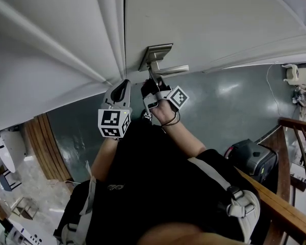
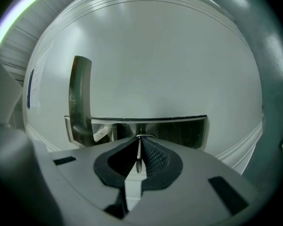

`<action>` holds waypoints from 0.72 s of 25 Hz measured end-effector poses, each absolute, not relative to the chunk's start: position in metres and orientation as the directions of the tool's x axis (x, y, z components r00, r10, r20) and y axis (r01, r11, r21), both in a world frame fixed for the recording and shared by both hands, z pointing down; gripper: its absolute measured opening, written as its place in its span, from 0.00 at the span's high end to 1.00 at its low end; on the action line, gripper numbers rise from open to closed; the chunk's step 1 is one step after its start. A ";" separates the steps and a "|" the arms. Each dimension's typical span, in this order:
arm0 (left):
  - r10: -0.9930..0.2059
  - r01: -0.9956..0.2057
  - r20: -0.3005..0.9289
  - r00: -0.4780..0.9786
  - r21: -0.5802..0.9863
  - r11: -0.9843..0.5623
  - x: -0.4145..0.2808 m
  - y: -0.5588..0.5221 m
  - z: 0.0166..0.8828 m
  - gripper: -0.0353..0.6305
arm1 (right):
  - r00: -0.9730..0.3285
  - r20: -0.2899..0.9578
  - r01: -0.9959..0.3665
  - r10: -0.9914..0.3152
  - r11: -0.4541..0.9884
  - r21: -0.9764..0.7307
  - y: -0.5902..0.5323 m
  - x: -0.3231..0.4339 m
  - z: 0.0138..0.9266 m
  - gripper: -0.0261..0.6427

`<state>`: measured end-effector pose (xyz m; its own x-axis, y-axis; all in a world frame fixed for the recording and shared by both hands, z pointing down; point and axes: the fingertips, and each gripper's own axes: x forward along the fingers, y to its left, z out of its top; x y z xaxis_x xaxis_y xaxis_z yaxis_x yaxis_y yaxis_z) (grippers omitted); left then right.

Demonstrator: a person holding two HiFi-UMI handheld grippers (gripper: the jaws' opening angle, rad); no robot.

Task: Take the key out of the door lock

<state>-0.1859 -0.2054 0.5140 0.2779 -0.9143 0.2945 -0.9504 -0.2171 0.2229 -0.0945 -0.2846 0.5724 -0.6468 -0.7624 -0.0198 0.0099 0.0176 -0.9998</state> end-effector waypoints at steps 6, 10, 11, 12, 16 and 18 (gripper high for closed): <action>-0.908 -0.946 0.302 0.291 0.231 -0.226 -0.180 -0.207 0.517 0.91 | -0.652 -0.028 0.024 -0.758 0.017 -1.000 -0.276 -0.092 0.572 0.92; -0.909 -0.945 0.298 0.293 0.232 -0.229 -0.179 -0.209 0.518 0.91 | -0.652 -0.024 0.009 -0.758 0.024 -1.000 -0.276 -0.090 0.574 0.92; -0.908 -0.945 0.298 0.293 0.233 -0.228 -0.178 -0.208 0.518 0.91 | -0.654 -0.023 0.005 -0.756 0.026 -1.000 -0.276 -0.090 0.574 0.92; -0.908 -0.945 0.299 0.294 0.233 -0.229 -0.178 -0.208 0.518 0.91 | -0.655 -0.023 0.003 -0.755 0.028 -1.000 -0.276 -0.090 0.573 0.92; -0.906 -0.944 0.301 0.299 0.235 -0.233 -0.175 -0.204 0.520 0.91 | -0.658 -0.022 -0.002 -0.753 0.031 -1.000 -0.276 -0.090 0.572 0.92; -0.905 -0.943 0.301 0.301 0.235 -0.236 -0.175 -0.204 0.519 0.91 | -0.657 -0.021 -0.003 -0.754 0.030 -1.000 -0.274 -0.090 0.571 0.92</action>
